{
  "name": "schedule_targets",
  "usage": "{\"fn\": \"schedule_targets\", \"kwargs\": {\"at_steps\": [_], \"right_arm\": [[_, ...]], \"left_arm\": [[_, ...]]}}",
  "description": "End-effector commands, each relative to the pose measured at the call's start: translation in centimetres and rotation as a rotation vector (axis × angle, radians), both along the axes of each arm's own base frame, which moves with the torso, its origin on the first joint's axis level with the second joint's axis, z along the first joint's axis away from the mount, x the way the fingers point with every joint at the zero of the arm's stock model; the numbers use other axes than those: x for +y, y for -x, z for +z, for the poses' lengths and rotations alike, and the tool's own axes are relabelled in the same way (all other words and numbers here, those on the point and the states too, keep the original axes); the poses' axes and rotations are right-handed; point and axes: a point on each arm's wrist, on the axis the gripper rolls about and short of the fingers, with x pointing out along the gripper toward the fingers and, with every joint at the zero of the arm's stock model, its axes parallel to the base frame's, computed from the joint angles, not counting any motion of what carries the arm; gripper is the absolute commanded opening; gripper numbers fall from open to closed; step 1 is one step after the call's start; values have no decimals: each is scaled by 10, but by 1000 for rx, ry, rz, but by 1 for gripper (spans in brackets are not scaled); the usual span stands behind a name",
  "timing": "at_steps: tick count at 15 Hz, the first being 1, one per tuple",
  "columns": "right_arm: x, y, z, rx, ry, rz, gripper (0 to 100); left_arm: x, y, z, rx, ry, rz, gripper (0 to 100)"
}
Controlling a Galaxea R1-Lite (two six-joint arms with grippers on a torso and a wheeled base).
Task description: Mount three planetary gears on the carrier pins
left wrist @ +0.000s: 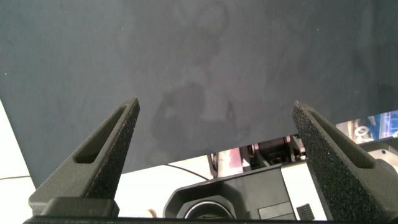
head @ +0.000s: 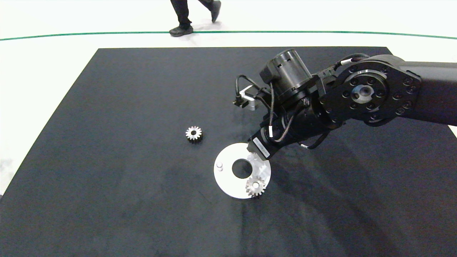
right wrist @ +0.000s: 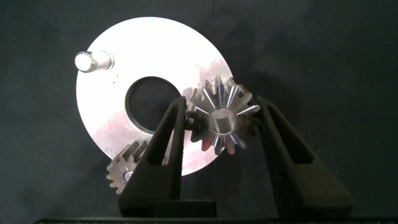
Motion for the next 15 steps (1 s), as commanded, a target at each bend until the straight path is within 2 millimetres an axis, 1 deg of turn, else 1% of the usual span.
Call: {"fn": "schedule_targets", "kwargs": {"at_steps": [1,15], "right_arm": [[2,-2,-4,6,8,1,10],[7,-6,-6,7,5,4,10]], "left_arm": [[0,0,0,4,-1,-5,100],[0,0,0,2,0,-5,100]]}}
